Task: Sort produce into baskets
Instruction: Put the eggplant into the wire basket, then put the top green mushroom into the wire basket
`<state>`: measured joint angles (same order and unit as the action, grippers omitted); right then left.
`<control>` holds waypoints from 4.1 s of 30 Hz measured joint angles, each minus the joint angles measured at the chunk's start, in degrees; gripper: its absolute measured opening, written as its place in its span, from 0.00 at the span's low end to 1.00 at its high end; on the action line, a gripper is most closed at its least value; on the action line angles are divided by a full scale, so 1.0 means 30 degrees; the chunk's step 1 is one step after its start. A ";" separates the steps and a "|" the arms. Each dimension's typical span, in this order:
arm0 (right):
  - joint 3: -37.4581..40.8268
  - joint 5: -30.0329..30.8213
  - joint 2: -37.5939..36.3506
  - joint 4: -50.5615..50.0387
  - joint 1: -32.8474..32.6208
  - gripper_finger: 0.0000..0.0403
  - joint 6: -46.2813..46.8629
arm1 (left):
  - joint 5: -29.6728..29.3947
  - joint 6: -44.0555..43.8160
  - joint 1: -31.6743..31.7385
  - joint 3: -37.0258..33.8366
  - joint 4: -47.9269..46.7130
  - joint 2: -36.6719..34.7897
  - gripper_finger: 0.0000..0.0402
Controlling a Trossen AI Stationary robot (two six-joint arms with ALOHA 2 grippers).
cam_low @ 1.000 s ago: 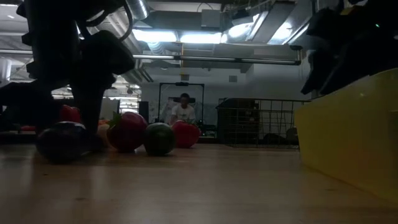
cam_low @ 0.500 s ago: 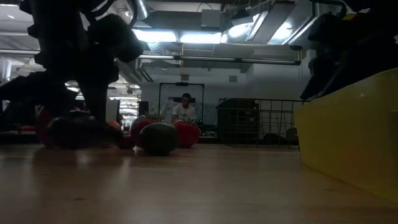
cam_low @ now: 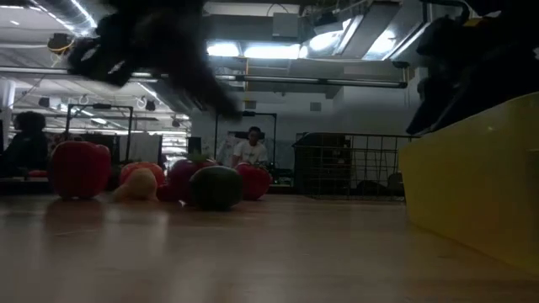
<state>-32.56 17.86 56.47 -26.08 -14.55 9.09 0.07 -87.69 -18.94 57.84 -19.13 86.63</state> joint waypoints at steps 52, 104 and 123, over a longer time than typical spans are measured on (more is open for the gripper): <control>0.0000 0.0009 0.0000 0.0888 0.0002 0.93 -0.0208 | -0.3138 2.3945 1.2402 0.1329 1.8265 0.7337 0.42; 0.0000 0.0009 0.0007 0.0786 0.0006 0.93 -0.0659 | -0.3248 2.6868 1.3130 0.1322 0.9294 0.2240 0.67; 0.0000 0.0017 0.0007 0.0815 0.0000 0.93 -0.0659 | -0.3045 2.5757 1.3028 0.0052 -0.2848 -0.0423 0.57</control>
<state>-32.56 17.91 56.49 -23.64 -14.55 7.11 -9.06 -10.41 20.14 57.99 -27.67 85.36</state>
